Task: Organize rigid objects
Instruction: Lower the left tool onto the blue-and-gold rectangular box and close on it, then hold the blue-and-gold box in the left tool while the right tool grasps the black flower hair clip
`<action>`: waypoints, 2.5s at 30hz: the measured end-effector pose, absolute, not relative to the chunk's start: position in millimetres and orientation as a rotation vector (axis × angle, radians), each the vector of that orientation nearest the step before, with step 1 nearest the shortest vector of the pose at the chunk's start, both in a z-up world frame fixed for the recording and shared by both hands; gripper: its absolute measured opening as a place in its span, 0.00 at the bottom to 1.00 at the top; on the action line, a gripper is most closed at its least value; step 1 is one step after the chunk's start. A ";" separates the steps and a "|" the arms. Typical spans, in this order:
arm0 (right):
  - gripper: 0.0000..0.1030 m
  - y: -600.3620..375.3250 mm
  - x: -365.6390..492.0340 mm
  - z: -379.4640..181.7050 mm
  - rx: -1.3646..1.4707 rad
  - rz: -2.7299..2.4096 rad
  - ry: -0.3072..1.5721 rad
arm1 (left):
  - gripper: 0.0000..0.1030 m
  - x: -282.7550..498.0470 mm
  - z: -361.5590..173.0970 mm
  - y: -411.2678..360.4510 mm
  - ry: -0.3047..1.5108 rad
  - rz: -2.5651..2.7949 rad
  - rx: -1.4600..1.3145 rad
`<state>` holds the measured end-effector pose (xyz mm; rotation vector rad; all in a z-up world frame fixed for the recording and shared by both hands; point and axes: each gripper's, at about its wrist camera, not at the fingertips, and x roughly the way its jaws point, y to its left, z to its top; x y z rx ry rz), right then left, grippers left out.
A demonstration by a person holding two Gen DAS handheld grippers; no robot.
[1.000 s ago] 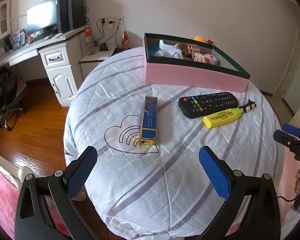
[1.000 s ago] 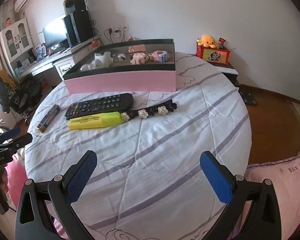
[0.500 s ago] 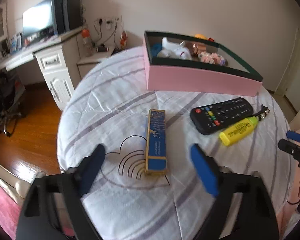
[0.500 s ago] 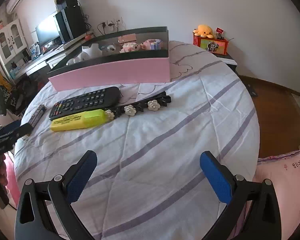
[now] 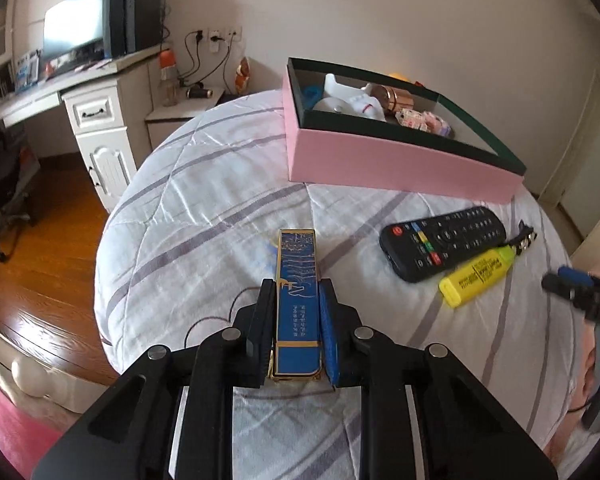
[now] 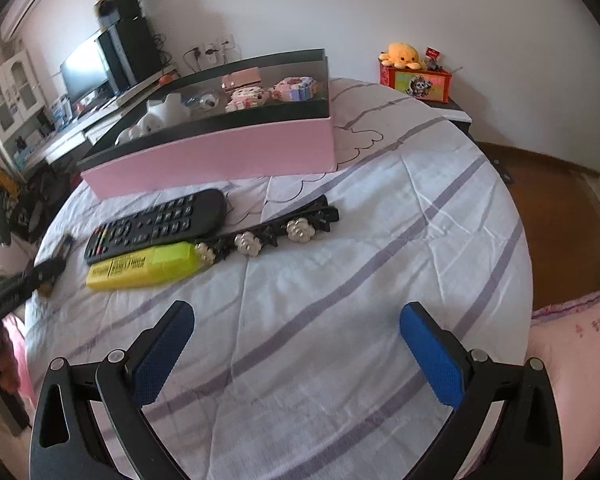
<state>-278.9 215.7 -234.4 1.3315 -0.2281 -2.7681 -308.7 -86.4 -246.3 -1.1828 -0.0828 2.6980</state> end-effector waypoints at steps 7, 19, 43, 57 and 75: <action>1.00 213.6 -298.6 -234.3 1.363 -2.828 -0.299 | 0.20 -299.7 -246.4 -79.2 -0.015 2.680 -1.179; 1.00 187.3 -296.4 -226.0 1.329 -2.818 -0.141 | 0.20 -290.4 -244.6 -76.7 0.030 2.655 -1.175; 1.00 207.6 -317.0 -234.0 1.425 -2.865 -0.151 | 0.20 -285.2 -245.3 -74.2 0.066 2.622 -1.174; 1.00 230.6 -309.0 -227.6 1.401 -2.910 -0.322 | 0.20 -284.2 -245.3 -68.8 0.094 2.641 -1.188; 1.00 236.3 -299.7 -221.0 1.375 -2.983 -0.105 | 0.20 -284.5 -245.7 -70.2 0.076 2.633 -1.190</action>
